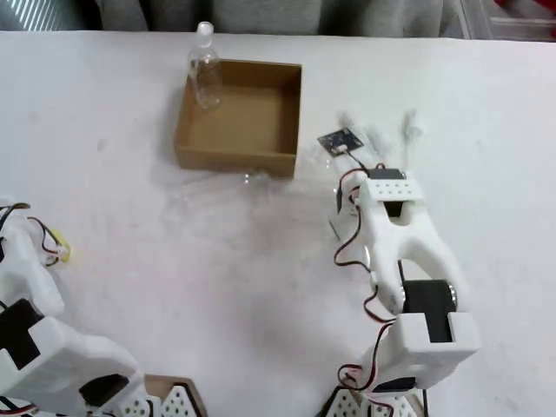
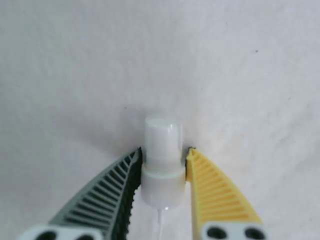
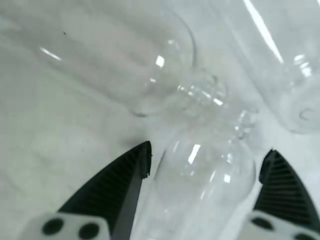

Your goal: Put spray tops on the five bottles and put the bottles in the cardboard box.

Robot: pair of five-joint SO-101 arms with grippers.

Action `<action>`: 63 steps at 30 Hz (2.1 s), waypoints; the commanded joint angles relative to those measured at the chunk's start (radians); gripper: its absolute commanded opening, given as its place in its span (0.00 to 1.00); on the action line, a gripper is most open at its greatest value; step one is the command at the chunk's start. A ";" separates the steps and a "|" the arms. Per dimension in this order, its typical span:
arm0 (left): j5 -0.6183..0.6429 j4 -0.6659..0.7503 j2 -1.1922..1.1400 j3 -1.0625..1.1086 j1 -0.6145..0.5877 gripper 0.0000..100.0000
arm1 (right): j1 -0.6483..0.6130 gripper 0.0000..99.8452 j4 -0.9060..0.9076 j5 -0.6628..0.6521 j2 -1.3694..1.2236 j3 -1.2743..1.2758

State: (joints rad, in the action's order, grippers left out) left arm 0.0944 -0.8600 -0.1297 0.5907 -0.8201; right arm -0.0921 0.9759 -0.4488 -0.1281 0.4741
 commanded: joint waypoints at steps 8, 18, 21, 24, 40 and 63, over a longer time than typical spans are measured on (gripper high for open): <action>-0.005 0.032 -0.022 -0.028 0.015 0.14 | 0.005 0.32 -0.021 0.011 0.019 -0.064; -0.005 0.032 -0.022 -0.028 0.015 0.14 | 0.013 0.32 0.148 0.011 0.018 -0.224; -0.005 0.032 -0.022 -0.028 0.015 0.14 | 0.015 0.32 0.153 0.011 0.016 -0.215; -0.005 0.032 -0.022 -0.028 0.015 0.14 | 0.007 0.32 0.151 0.011 0.018 -0.170; -0.005 0.032 -0.022 -0.028 0.015 0.14 | 0.013 0.32 0.091 0.005 -0.084 -0.124; -0.005 0.032 -0.022 -0.028 0.016 0.14 | 0.056 0.04 0.137 0.009 -0.110 -0.198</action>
State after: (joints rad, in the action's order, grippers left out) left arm 0.0944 -0.8600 -0.1297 0.5907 -0.8201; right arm -0.0568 1.0602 -0.4488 -0.2447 0.3360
